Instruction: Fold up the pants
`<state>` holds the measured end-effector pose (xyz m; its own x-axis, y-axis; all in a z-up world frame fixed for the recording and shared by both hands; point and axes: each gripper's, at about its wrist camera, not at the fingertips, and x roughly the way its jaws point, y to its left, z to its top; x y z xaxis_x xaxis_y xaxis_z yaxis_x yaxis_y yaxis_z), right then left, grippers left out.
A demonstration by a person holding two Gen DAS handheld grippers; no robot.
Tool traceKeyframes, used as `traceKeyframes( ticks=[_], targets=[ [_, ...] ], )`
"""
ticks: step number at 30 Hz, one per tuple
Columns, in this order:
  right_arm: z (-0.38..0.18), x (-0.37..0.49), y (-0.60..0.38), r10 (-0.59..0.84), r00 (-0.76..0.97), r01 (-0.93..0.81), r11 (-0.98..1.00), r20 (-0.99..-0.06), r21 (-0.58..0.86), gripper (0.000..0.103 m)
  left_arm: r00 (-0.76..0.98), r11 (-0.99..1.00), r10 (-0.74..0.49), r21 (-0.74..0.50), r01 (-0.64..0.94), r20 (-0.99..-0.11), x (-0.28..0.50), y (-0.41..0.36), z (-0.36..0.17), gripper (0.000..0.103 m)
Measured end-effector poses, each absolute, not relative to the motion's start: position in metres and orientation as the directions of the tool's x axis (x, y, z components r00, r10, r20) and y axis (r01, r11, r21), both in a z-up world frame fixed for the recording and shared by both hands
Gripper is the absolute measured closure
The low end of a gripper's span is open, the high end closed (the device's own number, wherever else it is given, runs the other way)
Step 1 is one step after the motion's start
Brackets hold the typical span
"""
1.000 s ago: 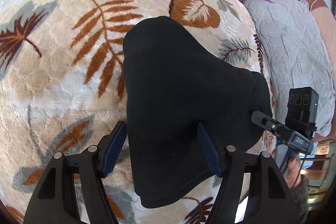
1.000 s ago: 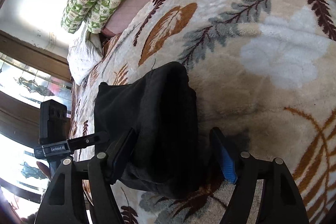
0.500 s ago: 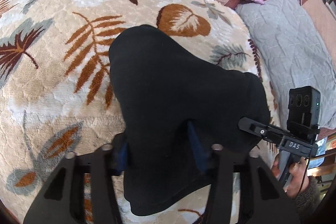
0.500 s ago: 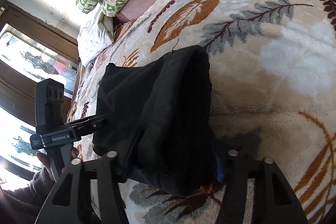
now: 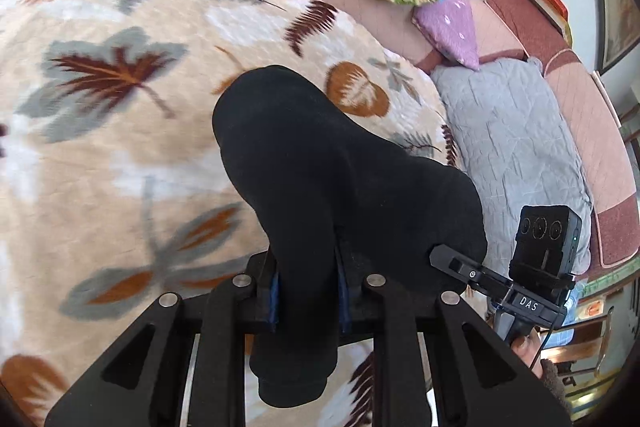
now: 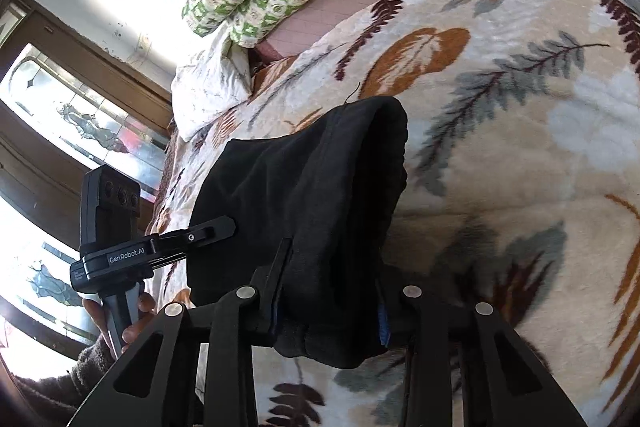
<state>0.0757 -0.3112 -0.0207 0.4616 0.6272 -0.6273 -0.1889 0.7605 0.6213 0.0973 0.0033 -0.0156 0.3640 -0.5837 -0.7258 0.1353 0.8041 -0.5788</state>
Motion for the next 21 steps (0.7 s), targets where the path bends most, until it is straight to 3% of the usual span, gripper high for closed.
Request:
traceKeyframes(
  ticks=[9, 12, 15, 16, 21],
  targets=[
    [-0.044, 0.074, -0.199, 0.705, 0.34, -0.257, 0.706, -0.622, 0.66, 0.069, 0.398, 0.907, -0.406, -0.415, 0.066, -0.823, 0.067, 0.089, -0.032, 0.084],
    [-0.051, 0.073, -0.169, 0.707, 0.323, -0.275, 0.706, -0.629, 0.653, 0.069, 0.367, 0.912, -0.393, -0.408, 0.04, -0.843, 0.069, 0.105, -0.053, 0.073],
    [-0.061, 0.074, -0.166, 0.663, 0.347, -0.237, 0.746, -0.663, 0.622, 0.059, 0.359, 0.907, -0.403, -0.421, 0.032, -0.842, 0.069, 0.111, -0.065, 0.061],
    [-0.065, 0.075, -0.168, 0.653, 0.345, -0.219, 0.754, -0.674, 0.619, 0.051, 0.36, 0.899, -0.417, -0.437, 0.028, -0.835, 0.07, 0.113, -0.066, 0.061],
    [-0.072, 0.069, -0.196, 0.672, 0.355, -0.129, 0.724, -0.651, 0.677, 0.045, 0.355, 0.862, -0.468, -0.507, -0.018, -0.809, 0.064, 0.129, -0.06, 0.059]
  ],
)
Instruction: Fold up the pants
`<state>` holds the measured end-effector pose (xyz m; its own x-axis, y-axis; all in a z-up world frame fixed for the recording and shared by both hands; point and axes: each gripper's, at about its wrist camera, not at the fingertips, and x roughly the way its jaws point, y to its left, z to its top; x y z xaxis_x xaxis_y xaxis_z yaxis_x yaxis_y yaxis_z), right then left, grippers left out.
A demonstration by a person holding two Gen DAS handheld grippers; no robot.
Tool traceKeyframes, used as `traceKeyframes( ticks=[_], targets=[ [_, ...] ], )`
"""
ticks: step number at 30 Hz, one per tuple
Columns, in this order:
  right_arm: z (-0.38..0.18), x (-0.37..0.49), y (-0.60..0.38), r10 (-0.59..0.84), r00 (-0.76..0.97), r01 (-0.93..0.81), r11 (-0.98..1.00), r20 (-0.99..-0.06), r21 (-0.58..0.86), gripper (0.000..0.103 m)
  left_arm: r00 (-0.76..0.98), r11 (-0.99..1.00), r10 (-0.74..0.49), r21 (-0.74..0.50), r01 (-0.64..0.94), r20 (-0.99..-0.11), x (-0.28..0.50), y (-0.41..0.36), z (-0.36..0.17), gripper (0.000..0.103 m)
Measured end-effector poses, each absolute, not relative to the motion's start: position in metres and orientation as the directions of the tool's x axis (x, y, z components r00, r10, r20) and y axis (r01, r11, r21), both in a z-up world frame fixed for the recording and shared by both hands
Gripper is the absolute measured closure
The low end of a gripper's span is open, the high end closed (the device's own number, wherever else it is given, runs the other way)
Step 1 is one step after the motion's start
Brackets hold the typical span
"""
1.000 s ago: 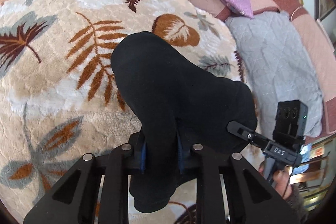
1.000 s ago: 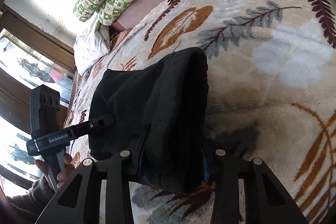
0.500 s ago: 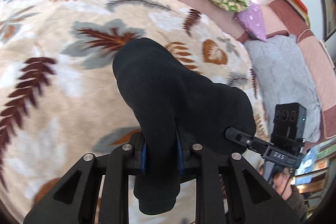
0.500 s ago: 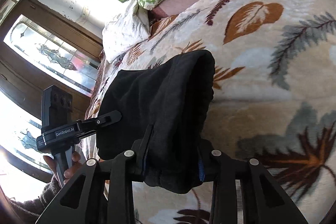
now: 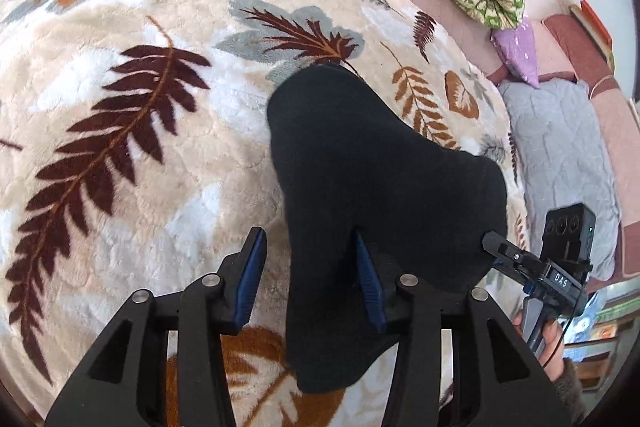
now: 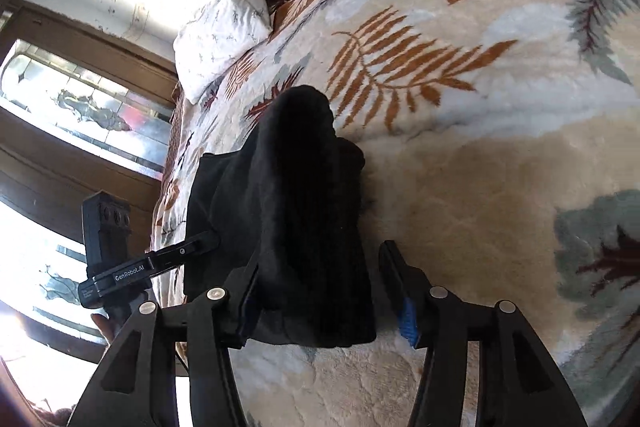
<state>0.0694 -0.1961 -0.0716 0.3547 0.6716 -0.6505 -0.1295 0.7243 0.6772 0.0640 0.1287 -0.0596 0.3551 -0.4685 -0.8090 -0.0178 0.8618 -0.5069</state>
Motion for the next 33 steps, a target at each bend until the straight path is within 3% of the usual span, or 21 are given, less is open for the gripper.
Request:
traceKeyframes(
  ticks=[9, 11, 14, 18, 22, 33],
  targets=[
    [-0.01, 0.014, -0.227, 0.505, 0.514, -0.069, 0.83, -0.693, 0.553, 0.041, 0.443, 0.905, -0.359, -0.423, -0.05, -0.821, 0.012, 0.122, -0.018, 0.058],
    [0.004, -0.004, -0.227, 0.446, 0.555, -0.045, 0.859, -0.702, 0.51, 0.022, 0.454, 0.915, -0.341, -0.4, -0.038, -0.823, -0.001, 0.105, -0.013, 0.055],
    [0.016, -0.036, -0.221, 0.271, 0.608, 0.04, 0.928, -0.746, 0.37, 0.001, 0.48, 0.94, -0.272, -0.338, -0.054, -0.834, -0.025, 0.071, -0.009, 0.055],
    [0.014, -0.069, -0.21, 0.113, 0.625, 0.064, 0.979, -0.773, 0.195, 0.0, 0.513, 0.959, -0.201, -0.275, -0.071, -0.835, -0.048, 0.035, -0.01, 0.055],
    [0.013, -0.103, -0.202, -0.02, 0.67, 0.054, 0.998, -0.742, 0.022, 0.0, 0.543, 0.985, -0.088, -0.154, -0.077, -0.835, -0.063, 0.006, -0.014, 0.055],
    [0.023, -0.137, -0.214, -0.053, 0.75, 0.069, 0.998, -0.659, -0.002, 0.0, 0.61, 0.996, 0.046, -0.008, -0.085, -0.791, -0.084, -0.029, -0.011, 0.055]
  ],
)
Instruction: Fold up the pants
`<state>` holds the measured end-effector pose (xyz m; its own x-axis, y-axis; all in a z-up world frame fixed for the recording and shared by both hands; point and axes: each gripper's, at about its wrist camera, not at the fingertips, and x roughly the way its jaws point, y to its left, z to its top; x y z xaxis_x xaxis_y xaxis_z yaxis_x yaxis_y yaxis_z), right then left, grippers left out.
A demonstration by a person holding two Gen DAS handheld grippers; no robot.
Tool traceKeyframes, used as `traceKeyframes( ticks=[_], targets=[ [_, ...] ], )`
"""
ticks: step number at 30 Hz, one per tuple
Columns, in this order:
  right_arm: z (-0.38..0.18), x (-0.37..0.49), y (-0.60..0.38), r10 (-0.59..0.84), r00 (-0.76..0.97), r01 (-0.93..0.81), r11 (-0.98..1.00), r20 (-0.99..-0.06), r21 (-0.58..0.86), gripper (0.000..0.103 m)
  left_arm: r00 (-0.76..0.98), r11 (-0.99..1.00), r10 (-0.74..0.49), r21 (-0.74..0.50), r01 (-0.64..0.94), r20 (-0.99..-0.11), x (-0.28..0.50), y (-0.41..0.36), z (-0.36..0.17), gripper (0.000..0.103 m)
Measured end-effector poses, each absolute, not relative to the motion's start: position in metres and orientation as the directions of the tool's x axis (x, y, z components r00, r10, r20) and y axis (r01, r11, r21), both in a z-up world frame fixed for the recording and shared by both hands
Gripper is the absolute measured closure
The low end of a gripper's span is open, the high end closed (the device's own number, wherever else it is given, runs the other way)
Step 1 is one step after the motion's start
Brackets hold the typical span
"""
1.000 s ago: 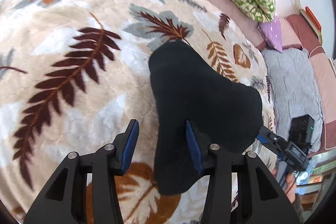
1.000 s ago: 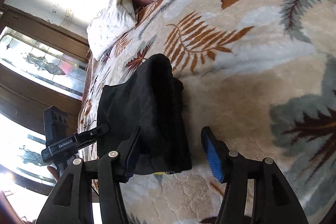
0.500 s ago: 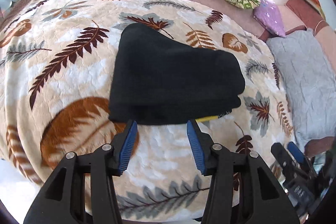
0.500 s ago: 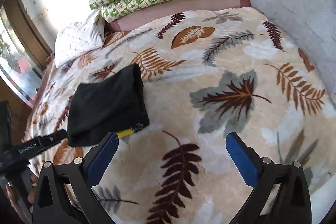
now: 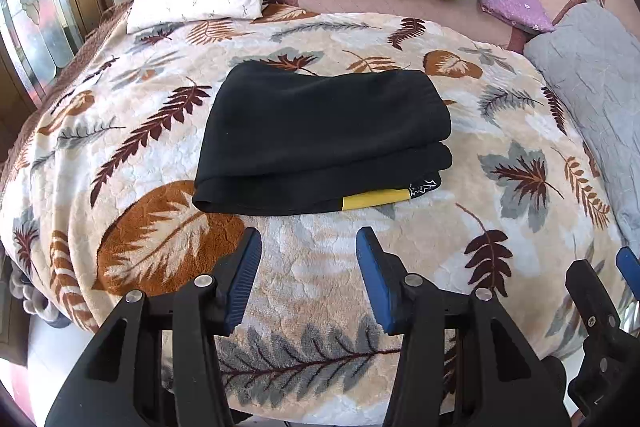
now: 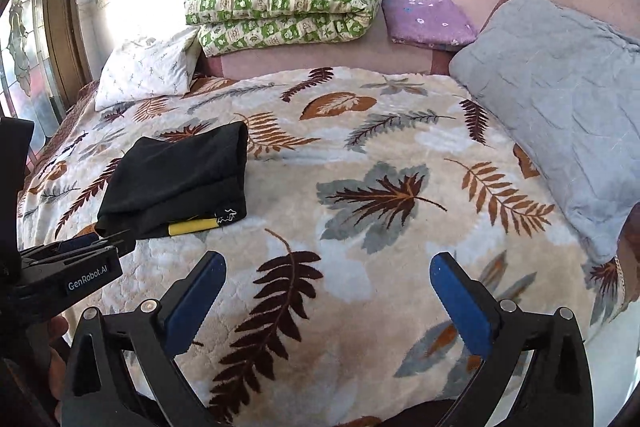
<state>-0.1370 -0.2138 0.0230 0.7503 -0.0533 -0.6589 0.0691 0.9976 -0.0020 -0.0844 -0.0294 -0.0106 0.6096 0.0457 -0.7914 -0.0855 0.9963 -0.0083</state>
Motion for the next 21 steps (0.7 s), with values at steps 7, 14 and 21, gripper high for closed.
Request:
traceKeyframes(
  ticks=[7, 14, 21],
  targets=[
    [0.011, -0.134, -0.224, -0.026, 0.721, 0.082, 0.996, -0.692, 0.047, 0.0, 0.612, 0.996, 0.037, -0.02, -0.086, -0.79, -0.084, -0.025, -0.011, 0.055],
    [0.002, -0.13, -0.226, 0.0, 0.696, 0.088, 0.993, -0.718, 0.085, 0.0, 0.597, 0.997, -0.035, -0.067, -0.032, -0.801, -0.083, -0.025, -0.012, 0.055],
    [-0.003, -0.128, -0.224, 0.0, 0.676, 0.088, 0.993, -0.737, 0.081, 0.0, 0.556, 0.985, -0.157, -0.167, 0.032, -0.816, -0.081, -0.025, -0.016, 0.055]
  ],
)
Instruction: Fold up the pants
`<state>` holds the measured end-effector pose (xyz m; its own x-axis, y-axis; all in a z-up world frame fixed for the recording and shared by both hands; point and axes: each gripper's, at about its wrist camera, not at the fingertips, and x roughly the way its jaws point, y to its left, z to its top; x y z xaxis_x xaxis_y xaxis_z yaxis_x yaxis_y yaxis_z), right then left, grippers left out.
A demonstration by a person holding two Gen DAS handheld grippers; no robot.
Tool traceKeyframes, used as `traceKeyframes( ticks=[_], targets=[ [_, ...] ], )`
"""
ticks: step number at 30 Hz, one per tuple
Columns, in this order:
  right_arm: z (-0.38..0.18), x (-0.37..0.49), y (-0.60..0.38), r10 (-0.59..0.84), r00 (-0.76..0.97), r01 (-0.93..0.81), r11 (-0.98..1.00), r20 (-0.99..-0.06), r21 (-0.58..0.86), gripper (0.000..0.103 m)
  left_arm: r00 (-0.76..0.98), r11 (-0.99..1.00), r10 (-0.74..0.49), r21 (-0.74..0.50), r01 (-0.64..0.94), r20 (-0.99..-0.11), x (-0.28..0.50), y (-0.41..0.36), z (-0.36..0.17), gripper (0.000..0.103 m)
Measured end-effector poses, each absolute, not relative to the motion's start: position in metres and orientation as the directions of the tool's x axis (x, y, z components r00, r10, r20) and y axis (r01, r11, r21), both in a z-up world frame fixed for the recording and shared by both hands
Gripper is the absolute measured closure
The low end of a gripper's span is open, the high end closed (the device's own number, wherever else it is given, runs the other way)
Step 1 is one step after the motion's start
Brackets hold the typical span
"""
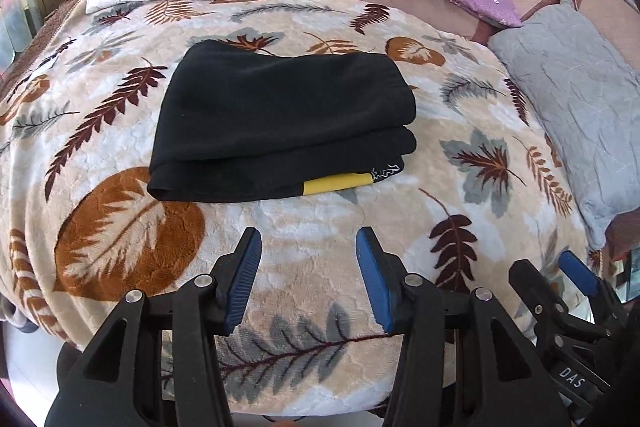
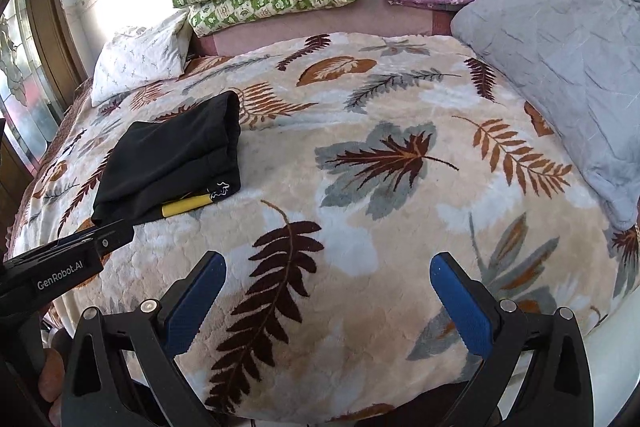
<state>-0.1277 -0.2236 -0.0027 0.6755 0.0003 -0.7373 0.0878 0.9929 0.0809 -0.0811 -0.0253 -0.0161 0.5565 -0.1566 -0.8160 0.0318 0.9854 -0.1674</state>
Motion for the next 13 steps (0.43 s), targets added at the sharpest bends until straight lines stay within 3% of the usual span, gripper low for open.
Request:
traceKeyframes(
  ticks=[3, 6, 13],
  targets=[
    [-0.0041, -0.1268, -0.2232, -0.001, 0.671, 0.088, 0.993, -0.741, 0.079, 0.0, 0.561, 0.987, -0.148, -0.153, 0.038, -0.815, -0.0812, -0.0276, -0.0147, 0.055],
    [-0.0049, -0.1257, -0.2219, -0.003, 0.667, 0.085, 0.994, -0.745, 0.073, 0.0, 0.574, 0.992, -0.118, -0.123, 0.031, -0.811, -0.0811, -0.0285, -0.0138, 0.048],
    [-0.0068, -0.1238, -0.2191, -0.006, 0.66, 0.081, 0.995, -0.751, 0.063, 0.0, 0.582, 0.997, -0.068, -0.072, 0.017, -0.811, -0.0787, -0.0273, -0.0152, 0.048]
  ],
)
